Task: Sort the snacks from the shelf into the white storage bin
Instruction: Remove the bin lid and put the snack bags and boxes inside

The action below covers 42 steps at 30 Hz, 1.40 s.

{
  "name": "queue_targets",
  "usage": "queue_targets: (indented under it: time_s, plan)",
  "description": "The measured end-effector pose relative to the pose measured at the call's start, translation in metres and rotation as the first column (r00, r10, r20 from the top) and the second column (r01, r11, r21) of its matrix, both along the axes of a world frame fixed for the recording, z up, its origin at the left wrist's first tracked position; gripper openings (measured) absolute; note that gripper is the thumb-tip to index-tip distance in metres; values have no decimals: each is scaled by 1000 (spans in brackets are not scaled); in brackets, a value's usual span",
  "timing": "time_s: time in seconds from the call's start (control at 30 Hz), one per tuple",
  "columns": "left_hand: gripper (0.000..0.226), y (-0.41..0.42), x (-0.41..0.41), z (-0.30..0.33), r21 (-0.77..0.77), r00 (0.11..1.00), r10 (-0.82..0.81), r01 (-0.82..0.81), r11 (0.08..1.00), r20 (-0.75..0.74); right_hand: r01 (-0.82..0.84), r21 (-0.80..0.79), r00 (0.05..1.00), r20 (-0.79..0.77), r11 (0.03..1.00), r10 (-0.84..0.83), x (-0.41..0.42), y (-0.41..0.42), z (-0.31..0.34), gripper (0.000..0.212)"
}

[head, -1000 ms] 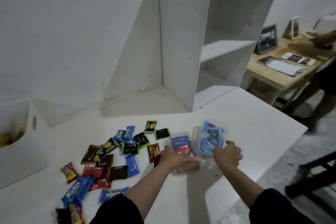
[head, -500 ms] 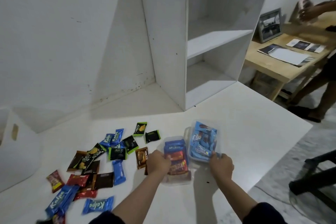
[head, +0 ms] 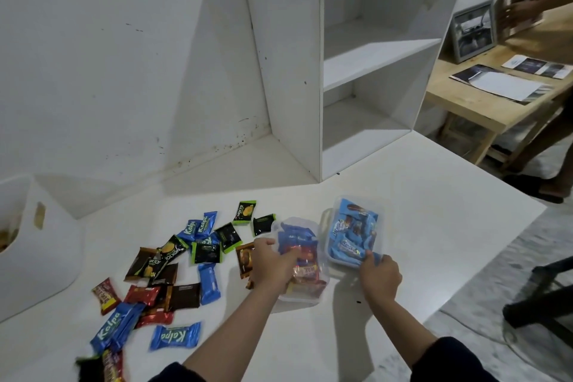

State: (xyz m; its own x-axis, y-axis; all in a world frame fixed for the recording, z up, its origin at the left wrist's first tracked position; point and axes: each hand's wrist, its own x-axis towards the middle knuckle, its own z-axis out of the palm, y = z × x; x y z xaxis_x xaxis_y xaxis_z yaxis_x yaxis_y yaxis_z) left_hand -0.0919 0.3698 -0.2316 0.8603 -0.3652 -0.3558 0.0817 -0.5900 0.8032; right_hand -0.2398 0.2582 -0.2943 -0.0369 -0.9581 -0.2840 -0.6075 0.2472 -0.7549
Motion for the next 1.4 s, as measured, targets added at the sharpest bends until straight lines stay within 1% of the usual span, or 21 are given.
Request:
queue_targets:
  time_s: [0.07, 0.13, 0.2, 0.27, 0.3, 0.37, 0.47, 0.53, 0.6, 0.67, 0.77, 0.87, 0.9, 1.0, 1.03, 1.07, 1.13, 1.2, 1.27, 1.33, 1.4]
  plan:
    - [67, -1, 4, 6, -36, 999, -2, 3, 999, 37, -14, 2, 1000, -5, 1000, 14, 1, 0, 2, 42]
    - [78, -3, 6, 12, 15, 986, -38, 36, 999, 164, -33, -14, 999, -11, 999, 33, 0, 1, 3, 42]
    - [84, -4, 6, 19, 196, 938, -138, 77, 978, 319, -56, -32, 998, -14, 998, 55, -2, 3, 4, 42]
    - [86, -1, 4, 20, 376, 877, -291, 140, 916, 382, -73, -38, 997, -12, 997, 72, -3, 6, 5, 42]
    - [83, 0, 4, 16, 415, 866, -346, 182, 891, 362, -76, -35, 997, -9, 996, 76, -3, 7, 6, 42]
    - [63, 2, 4, 8, 399, 850, -434, 303, 865, 296, -94, -21, 995, -11, 995, 94, -4, 8, 7, 42]
    - [16, 3, 5, 3, 222, 781, -568, 524, 822, 260, -110, -13, 994, 2, 994, 110, -8, 4, 14, 39]
    - [29, 3, 4, 0, 222, 733, -651, 613, 758, 199, -116, -32, 993, 21, 993, 117, -12, -2, 18, 35]
    - [14, 6, 0, -3, 366, 702, -685, 596, 715, 195, -99, -33, 994, 38, 995, 100, -15, -8, 23, 33]
    - [56, 10, 0, -14, 511, 750, -621, 450, 732, 228, -43, -16, 997, 68, 999, 44, -18, -13, 26, 34]
    - [86, 15, 5, -17, 567, 841, -514, 344, 749, 169, 63, 29, 985, 156, 998, -67, -18, -12, 31, 41]
    - [102, 18, 16, -19, 498, 904, -421, 333, 801, 74, 77, 49, 954, 287, 996, -87, -9, 2, 38, 43]
    - [97, 20, 18, -19, 454, 918, -391, 321, 832, 67, 50, 50, 948, 313, 997, -63, -4, 11, 41, 42]
    - [51, 24, 21, -19, 319, 954, -299, 274, 907, 33, -55, 18, 944, 326, 998, 46, 8, 42, 47, 37]
    - [45, 23, 23, -20, 245, 977, -212, 211, 946, -23, -96, -8, 948, 305, 995, 94, 11, 53, 49, 36]
    - [50, 25, 25, -19, 177, 987, -113, 133, 975, -118, -142, -24, 950, 278, 990, 143, 12, 64, 50, 34]
    - [64, 31, 25, -18, 40, 936, 30, -17, 999, -352, -210, -7, 948, 242, 978, 205, 14, 81, 49, 30]
    - [64, 40, 25, -15, -60, 863, 37, -78, 995, -503, -240, 38, 946, 233, 970, 225, 17, 94, 46, 33]
    - [64, 47, 24, -15, -115, 811, -21, -57, 992, -584, -276, 104, 936, 255, 955, 243, 22, 102, 41, 35]
    - [69, 52, 22, -14, -167, 763, -72, -48, 985, -643, -297, 176, 915, 333, 939, 227, 28, 109, 40, 34]
    - [65, 56, 22, -13, -186, 772, -97, -27, 982, -628, -318, 192, 900, 371, 928, 231, 33, 116, 41, 42]
